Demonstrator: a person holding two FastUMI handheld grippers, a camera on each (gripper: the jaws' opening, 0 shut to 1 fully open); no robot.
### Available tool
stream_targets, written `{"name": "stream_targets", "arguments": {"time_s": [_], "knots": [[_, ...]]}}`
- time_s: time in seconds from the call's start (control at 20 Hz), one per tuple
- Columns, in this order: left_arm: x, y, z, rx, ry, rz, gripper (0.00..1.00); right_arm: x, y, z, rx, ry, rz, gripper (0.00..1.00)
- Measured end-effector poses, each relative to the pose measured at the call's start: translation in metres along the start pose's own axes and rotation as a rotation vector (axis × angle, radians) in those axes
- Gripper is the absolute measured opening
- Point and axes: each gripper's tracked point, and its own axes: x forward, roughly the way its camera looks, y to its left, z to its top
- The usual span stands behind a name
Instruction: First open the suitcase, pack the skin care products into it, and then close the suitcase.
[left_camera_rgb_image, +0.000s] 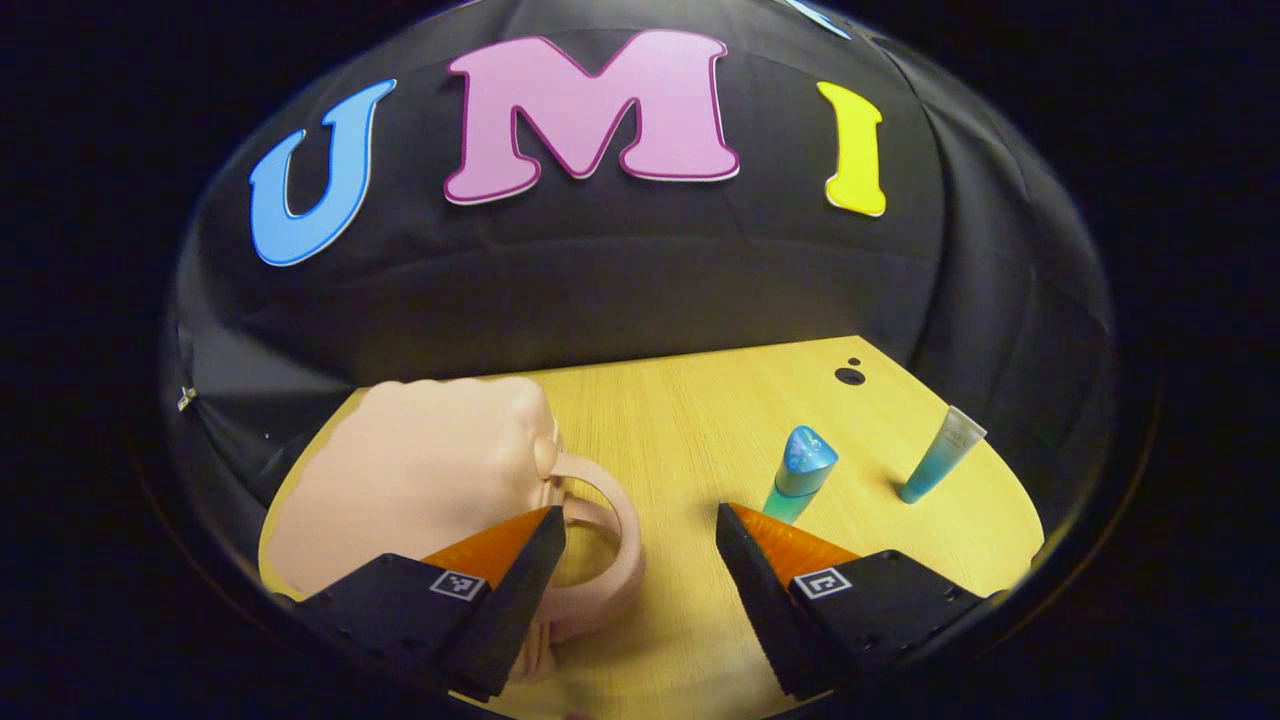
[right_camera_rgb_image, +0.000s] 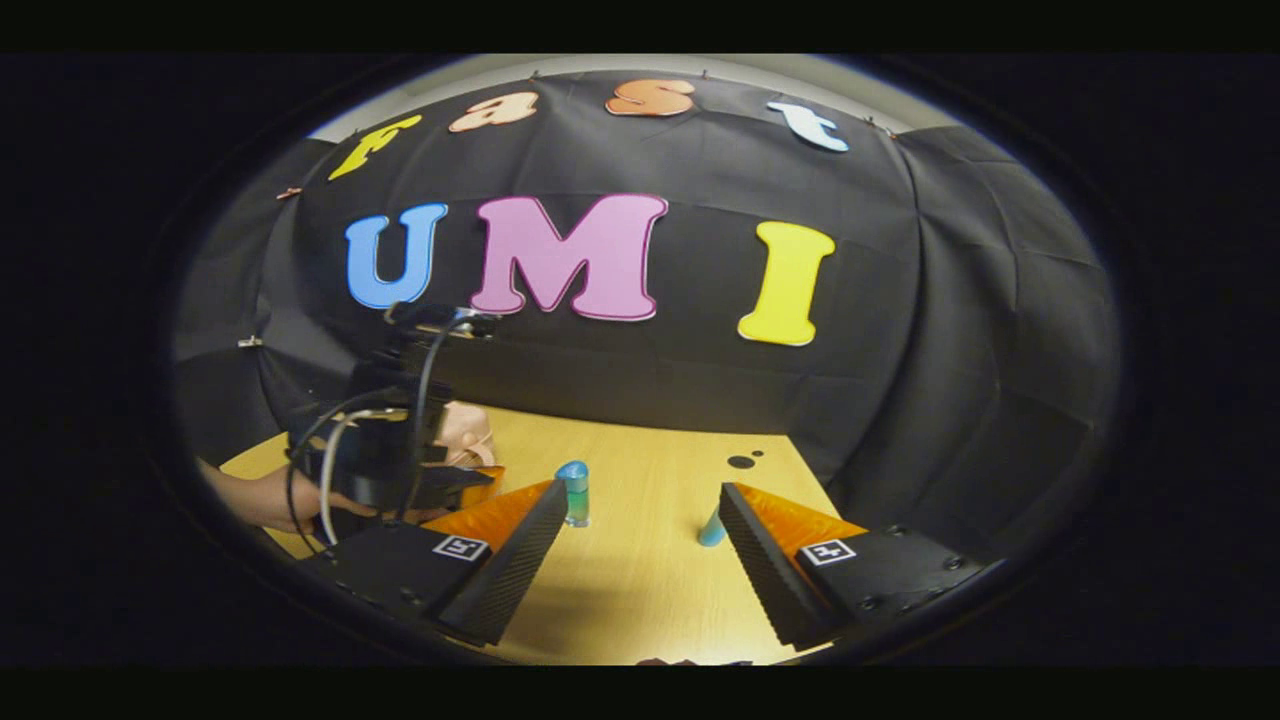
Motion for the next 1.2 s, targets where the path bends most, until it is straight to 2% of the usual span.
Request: {"name": "stream_targets", "arguments": {"time_s": [0.15, 0.25, 0.35, 0.45, 0.5, 0.55, 0.6, 0.75, 0.85, 1.0, 1.2], "knots": [[0.023, -0.002, -0.016, -0.002, 0.067, 0.033, 0.95, 0.012, -0.008, -0.009, -0.006, 0.047, -0.001, 0.97], [0.035, 0.003, -0.026, -0.002, 0.106, 0.075, 0.89, 0.02, -0.015, -0.004, 0.018, 0.042, -0.002, 0.96], [0.045, 0.01, -0.037, 0.007, 0.151, 0.121, 0.73, 0.029, -0.022, -0.004, 0.047, 0.049, -0.006, 0.97], [0.05, 0.016, -0.044, 0.018, 0.185, 0.159, 0.64, 0.035, -0.027, -0.007, 0.061, 0.066, -0.009, 0.97], [0.055, 0.019, -0.045, 0.026, 0.197, 0.168, 0.5, 0.037, -0.03, -0.006, 0.063, 0.066, -0.012, 0.97], [0.056, 0.018, -0.048, 0.02, 0.211, 0.165, 0.44, 0.038, -0.032, -0.005, 0.065, 0.063, -0.015, 0.97], [0.056, 0.018, -0.049, 0.019, 0.224, 0.166, 0.34, 0.038, -0.033, -0.004, 0.065, 0.062, -0.015, 0.97], [0.056, 0.016, -0.047, 0.054, 0.239, 0.151, 0.25, 0.039, -0.036, -0.005, 0.06, 0.071, -0.022, 0.97], [0.052, 0.011, -0.034, 0.062, 0.21, 0.118, 0.19, 0.038, -0.035, -0.004, 0.061, 0.067, -0.022, 0.96], [0.033, 0.011, 0.002, 0.013, 0.157, 0.087, 0.08, 0.039, -0.034, -0.002, 0.062, 0.064, -0.022, 0.97], [-0.001, 0.038, 0.067, -0.084, 0.073, 0.058, 0.07, 0.038, -0.022, 0.007, 0.078, 0.05, -0.015, 0.97]]}}
